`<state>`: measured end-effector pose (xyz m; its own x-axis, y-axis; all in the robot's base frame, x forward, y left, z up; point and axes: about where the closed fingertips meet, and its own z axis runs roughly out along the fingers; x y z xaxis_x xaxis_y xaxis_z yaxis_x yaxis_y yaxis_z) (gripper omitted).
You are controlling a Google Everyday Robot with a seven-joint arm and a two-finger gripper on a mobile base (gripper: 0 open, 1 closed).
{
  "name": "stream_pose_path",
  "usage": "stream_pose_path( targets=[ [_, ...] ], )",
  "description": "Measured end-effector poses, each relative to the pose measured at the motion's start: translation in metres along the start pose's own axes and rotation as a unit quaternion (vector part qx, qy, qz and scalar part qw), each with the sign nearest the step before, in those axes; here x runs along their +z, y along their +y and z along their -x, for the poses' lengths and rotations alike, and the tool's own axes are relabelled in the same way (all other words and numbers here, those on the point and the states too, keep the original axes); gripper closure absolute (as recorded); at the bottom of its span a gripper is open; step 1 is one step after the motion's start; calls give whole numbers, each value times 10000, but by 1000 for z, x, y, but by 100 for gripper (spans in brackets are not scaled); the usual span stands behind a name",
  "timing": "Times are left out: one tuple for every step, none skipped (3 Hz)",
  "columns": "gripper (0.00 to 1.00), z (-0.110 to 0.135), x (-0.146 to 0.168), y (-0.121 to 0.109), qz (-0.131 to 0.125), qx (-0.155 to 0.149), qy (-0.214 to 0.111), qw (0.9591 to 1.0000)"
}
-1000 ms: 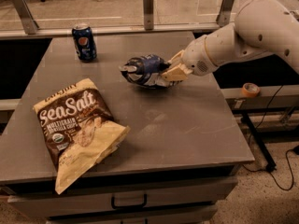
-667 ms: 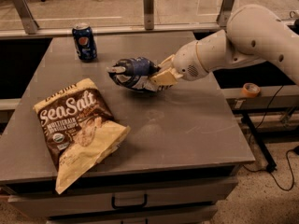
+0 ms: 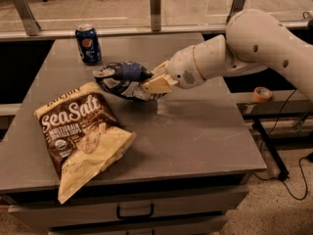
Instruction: Move blue chip bag near brown chip bag
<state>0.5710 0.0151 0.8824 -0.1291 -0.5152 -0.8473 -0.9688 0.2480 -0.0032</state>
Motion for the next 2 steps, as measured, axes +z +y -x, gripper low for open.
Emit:
stream_pose_path(
  targets=[
    [36,6,5,8,64,26,-54,10000],
    [12,11,9,14,135,-11,-51,9999]
  ],
)
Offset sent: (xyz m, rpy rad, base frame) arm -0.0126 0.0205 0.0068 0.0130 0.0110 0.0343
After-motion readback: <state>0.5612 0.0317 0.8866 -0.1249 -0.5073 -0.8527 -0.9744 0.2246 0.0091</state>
